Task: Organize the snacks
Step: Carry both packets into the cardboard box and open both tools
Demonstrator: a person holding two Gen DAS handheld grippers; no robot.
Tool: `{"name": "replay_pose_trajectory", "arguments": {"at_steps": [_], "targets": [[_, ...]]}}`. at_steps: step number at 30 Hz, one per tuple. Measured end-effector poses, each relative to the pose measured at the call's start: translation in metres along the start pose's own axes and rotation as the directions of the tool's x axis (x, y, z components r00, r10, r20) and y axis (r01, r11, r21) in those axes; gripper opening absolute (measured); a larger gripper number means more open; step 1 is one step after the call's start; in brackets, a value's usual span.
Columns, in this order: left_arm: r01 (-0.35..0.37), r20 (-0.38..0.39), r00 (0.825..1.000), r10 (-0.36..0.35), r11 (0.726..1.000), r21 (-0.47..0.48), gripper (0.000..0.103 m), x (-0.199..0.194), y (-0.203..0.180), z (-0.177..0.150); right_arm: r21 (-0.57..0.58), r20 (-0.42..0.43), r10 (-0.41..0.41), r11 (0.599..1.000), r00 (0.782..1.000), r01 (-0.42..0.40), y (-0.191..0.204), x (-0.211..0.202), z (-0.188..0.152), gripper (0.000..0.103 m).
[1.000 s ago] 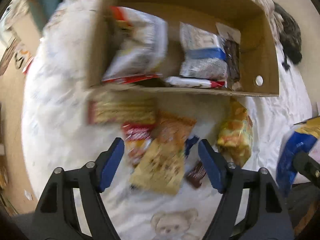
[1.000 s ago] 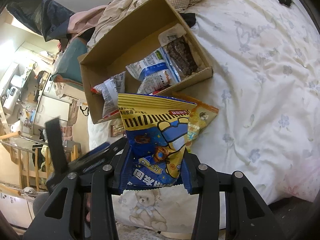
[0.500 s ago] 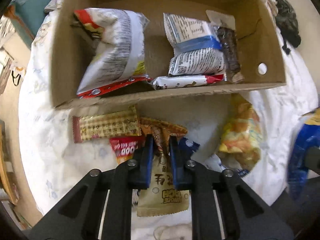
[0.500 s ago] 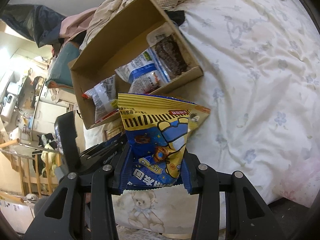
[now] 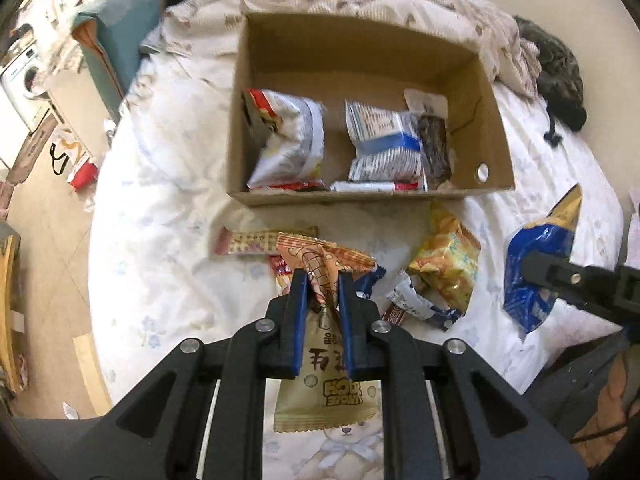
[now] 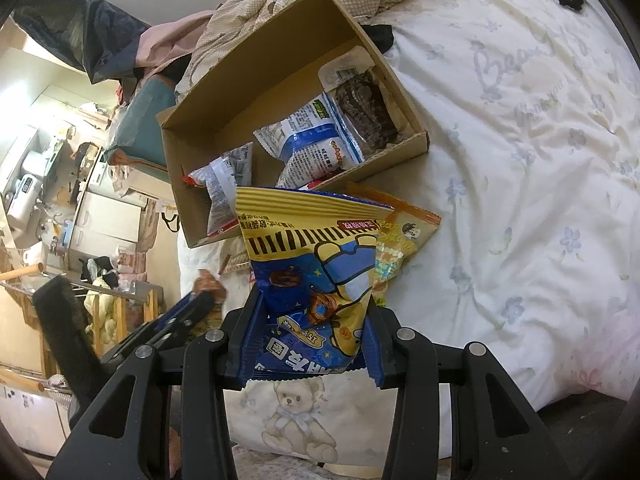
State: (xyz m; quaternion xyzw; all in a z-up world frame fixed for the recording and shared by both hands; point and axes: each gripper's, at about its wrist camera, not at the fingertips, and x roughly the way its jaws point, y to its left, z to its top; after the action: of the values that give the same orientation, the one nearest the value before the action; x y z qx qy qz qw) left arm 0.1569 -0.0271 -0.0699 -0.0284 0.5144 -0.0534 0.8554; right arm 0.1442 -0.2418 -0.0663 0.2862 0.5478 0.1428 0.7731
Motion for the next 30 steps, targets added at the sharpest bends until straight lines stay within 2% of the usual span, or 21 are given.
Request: {"name": "replay_pose_trajectory", "arguments": {"at_steps": [6, 9, 13, 19, 30], "targets": [[0.002, 0.118, 0.993, 0.003, 0.999, -0.048, 0.012, -0.026, 0.008, 0.013, -0.032, 0.063, 0.064, 0.998, 0.996, -0.062, 0.011, -0.014, 0.003, 0.045], [0.026, 0.191, 0.981, -0.009, 0.996, -0.087, 0.012, -0.048, 0.013, 0.029, -0.062, 0.121, 0.118, 0.992, 0.986, -0.111, 0.019, -0.028, 0.009, 0.045], [0.031, 0.268, 0.963, -0.007, 0.996, -0.087, 0.012, -0.068, 0.012, 0.05, -0.09, 0.165, 0.144, 0.987, 0.976, -0.13, 0.026, -0.037, 0.023, 0.045], [0.016, 0.294, 0.956, -0.017, 1.0, 0.007, 0.012, -0.069, -0.002, 0.082, -0.134, 0.214, 0.144, 0.984, 0.966, -0.117, 0.035, -0.039, 0.051, 0.045], [-0.028, 0.302, 0.953, 0.022, 0.999, 0.017, 0.012, -0.047, -0.008, 0.126, -0.133, 0.226, 0.107, 0.988, 0.968, -0.078, 0.033, -0.02, 0.098, 0.045]]}}
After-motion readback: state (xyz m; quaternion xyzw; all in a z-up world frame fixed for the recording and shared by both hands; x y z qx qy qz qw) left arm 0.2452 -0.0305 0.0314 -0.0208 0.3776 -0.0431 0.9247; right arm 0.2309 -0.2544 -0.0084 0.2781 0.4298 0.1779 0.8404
